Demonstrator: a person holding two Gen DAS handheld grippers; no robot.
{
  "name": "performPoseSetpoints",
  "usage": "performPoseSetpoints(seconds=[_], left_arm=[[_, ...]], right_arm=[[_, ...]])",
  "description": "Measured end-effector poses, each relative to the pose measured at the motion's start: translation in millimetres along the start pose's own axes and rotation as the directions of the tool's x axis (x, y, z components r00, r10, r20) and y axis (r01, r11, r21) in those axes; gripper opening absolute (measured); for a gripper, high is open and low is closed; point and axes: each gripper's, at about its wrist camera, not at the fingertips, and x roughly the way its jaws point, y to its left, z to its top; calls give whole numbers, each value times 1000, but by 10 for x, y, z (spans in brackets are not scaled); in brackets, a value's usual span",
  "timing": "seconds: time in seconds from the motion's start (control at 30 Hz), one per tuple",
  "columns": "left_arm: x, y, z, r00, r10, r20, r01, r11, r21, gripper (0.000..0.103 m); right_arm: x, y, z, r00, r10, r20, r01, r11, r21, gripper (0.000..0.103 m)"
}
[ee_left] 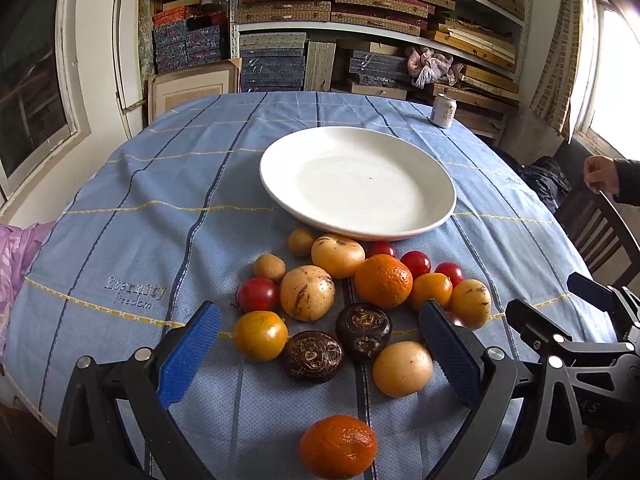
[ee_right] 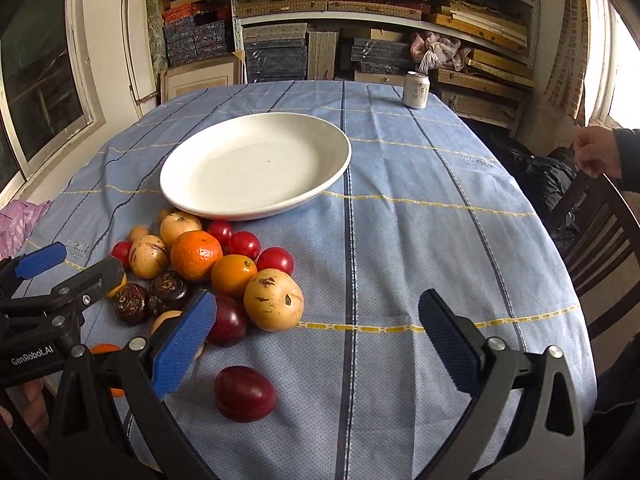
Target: Organize fruits
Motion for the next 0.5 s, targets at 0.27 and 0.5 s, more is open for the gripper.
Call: performPoseSetpoints(seconds=[0.27, 0.5], left_arm=[[16, 32, 16, 999, 33, 1, -33, 999, -13, 100], [25, 53, 17, 999, 47, -6, -47, 999, -17, 100]], right_arm=[[59, -6, -22, 1000, -1, -22, 1, 1000, -1, 99], [65, -28, -21, 1000, -1, -23, 1, 1000, 7, 99]])
